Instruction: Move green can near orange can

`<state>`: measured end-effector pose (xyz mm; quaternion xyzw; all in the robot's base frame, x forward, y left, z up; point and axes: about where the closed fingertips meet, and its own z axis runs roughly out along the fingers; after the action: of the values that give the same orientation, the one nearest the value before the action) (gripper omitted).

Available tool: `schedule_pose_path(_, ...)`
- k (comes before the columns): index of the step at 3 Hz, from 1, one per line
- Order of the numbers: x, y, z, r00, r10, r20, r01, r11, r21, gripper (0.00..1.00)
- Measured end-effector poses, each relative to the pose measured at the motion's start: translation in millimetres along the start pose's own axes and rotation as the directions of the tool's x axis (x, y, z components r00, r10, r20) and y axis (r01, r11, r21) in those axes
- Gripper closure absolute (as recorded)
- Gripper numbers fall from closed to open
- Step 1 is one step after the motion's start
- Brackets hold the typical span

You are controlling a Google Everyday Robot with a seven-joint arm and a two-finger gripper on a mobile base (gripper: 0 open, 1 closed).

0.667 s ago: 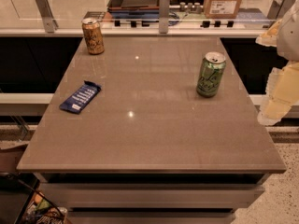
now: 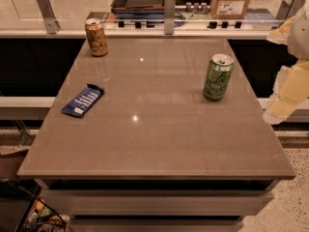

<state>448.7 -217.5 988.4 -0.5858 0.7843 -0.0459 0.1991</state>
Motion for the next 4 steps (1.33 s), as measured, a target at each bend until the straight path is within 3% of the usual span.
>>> schedule_pose_path(1,1.5,-12.9,5.8,0.997,0.064,0.053,-0.067,0.9969,0.042,0.0)
schedule_pose_path(2,-0.2,-33.2,17.6,0.977,0.141,0.158,-0.159,0.981,0.111,0.0)
schedule_pose_path(3,-3.4,-52.1,40.4,0.94,0.18,0.288,-0.226,0.9648,0.135,0.0)
schedule_pose_path(4,-12.7,-65.3,68.5,0.89,0.209,0.406,-0.278,0.953,0.12,0.0)
